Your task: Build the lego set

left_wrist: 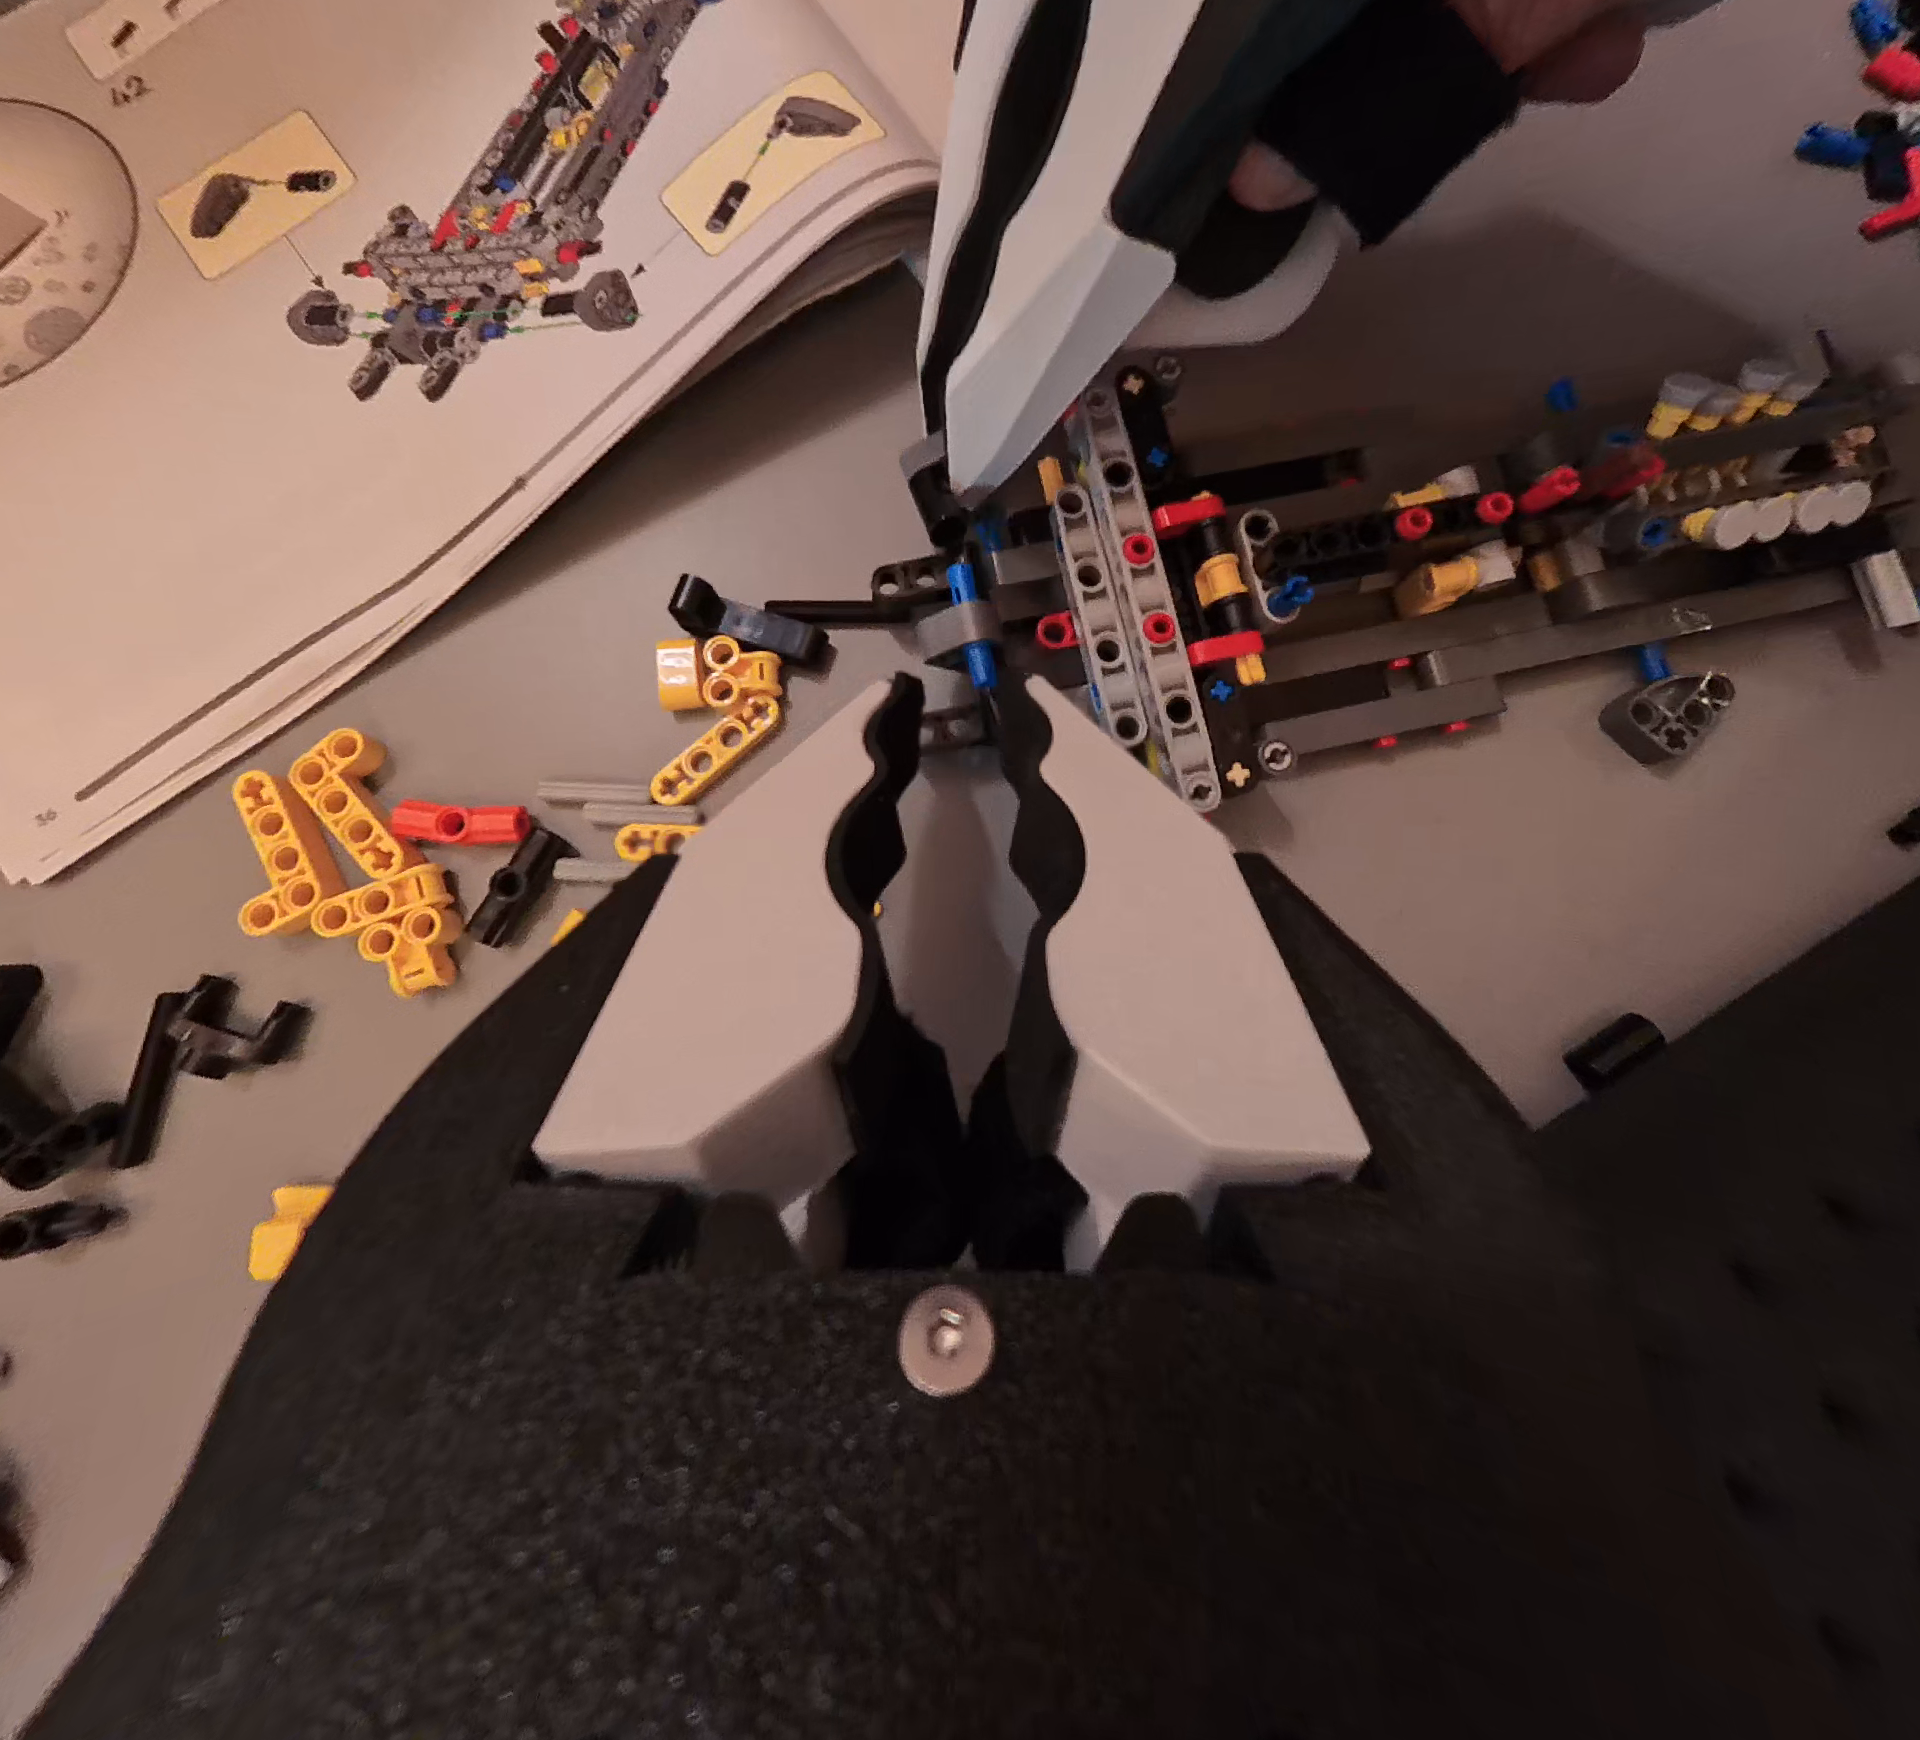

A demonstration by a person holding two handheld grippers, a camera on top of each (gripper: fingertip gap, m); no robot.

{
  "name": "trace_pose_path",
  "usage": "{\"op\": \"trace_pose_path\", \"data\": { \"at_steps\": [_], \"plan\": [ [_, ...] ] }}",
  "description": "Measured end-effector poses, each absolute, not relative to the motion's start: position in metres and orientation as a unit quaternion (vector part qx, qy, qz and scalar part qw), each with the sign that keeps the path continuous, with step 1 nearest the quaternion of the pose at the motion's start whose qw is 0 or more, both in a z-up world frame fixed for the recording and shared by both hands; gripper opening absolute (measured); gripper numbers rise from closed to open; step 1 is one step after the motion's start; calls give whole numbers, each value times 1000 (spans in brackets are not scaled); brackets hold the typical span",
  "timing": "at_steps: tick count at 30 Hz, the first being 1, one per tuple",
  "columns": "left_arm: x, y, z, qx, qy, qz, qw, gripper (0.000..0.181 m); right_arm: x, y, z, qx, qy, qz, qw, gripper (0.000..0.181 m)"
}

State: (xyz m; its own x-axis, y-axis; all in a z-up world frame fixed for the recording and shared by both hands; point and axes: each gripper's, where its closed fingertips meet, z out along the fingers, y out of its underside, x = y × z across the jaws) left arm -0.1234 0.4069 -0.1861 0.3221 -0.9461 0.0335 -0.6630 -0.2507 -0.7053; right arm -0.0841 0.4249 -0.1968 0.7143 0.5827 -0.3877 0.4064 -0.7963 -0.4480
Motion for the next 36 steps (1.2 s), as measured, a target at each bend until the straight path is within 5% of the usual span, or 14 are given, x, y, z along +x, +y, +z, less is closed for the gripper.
{"op": "trace_pose_path", "data": {
  "at_steps": [36],
  "plan": [
    [-116, 403, -191, -755, 532, -236, 304, 2, -84, 423, -198, -941, -215, 218, 144, 7]
  ]
}}
